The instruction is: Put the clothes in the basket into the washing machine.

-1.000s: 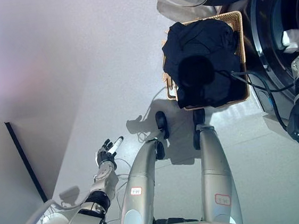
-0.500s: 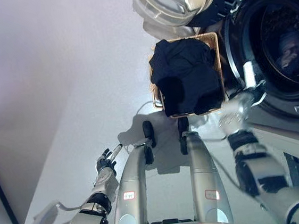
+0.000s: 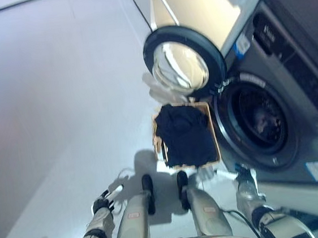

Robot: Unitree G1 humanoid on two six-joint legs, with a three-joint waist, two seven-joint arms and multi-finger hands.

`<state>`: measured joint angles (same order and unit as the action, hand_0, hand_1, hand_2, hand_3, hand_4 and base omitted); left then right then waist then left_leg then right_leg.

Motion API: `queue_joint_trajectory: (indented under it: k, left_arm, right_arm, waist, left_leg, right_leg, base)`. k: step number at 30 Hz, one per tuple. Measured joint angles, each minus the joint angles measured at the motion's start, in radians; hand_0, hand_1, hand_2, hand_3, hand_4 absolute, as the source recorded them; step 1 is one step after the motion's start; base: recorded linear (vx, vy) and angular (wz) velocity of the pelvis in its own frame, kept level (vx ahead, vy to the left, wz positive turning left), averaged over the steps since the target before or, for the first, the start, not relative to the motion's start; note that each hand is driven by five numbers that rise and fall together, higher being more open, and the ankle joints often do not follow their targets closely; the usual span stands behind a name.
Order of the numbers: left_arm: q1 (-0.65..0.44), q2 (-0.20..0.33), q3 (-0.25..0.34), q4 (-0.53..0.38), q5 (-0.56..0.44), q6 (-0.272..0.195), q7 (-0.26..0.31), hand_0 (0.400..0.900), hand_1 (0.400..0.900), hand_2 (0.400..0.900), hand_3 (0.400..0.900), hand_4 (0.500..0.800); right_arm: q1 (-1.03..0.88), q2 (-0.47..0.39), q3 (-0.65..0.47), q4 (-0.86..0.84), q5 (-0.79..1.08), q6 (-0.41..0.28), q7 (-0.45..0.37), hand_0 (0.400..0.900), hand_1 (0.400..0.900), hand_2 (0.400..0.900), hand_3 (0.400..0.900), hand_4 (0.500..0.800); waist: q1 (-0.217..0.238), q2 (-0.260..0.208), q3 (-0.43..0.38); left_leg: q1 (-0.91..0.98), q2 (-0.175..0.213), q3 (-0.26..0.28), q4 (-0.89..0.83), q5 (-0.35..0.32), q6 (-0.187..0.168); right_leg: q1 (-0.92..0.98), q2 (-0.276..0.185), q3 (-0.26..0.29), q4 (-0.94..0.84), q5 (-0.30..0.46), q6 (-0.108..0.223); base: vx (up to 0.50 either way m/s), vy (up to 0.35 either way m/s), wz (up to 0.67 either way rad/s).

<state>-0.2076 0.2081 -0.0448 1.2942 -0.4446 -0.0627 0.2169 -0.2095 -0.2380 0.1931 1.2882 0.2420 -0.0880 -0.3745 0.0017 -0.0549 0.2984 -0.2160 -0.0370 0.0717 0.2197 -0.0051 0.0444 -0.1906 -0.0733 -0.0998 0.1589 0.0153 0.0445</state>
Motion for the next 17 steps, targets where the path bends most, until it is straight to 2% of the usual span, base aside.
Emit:
queue_joint_trajectory:
  k: [4,7,17]
  left_arm:
    - [0.065,0.019,0.012,0.031,0.052,0.016,-0.010,0.900,0.900,0.900,0.900,0.800]
    - [0.137,0.015,0.044,0.040,0.057,0.020,-0.028,0.900,0.900,0.900,0.900,0.800]
    - [0.204,0.009,0.045,0.066,0.132,0.046,-0.088,0.900,0.900,0.900,0.900,0.800]
  right_arm:
    - [0.078,0.014,-0.008,0.081,-0.088,0.054,0.050,0.900,0.900,0.900,0.900,0.800]
    - [0.137,0.031,-0.073,0.110,-0.085,0.076,0.079,0.900,0.900,0.900,0.900,0.800]
    - [0.205,0.042,-0.082,0.123,-0.079,0.110,0.156,0.900,0.900,0.900,0.900,0.800]
  waist:
    - [-0.002,-0.007,-0.100]
    - [-0.004,-0.005,-0.181]
    - [-0.005,-0.023,-0.251]
  left_leg:
    - [0.151,-0.016,-0.017,-0.151,0.041,0.006]
    - [0.267,-0.019,-0.015,-0.285,0.078,0.002]
    - [0.360,-0.008,-0.017,-0.314,0.077,-0.009]
  right_leg:
    - [0.159,-0.001,-0.022,-0.159,0.045,0.009]
    - [0.247,0.006,-0.021,-0.238,0.056,0.011]
    - [0.333,0.018,-0.020,-0.253,0.038,0.003]
  base:
    - [0.11,0.034,0.00]
    - [0.14,0.020,-0.05]
    - [0.04,-0.004,0.00]
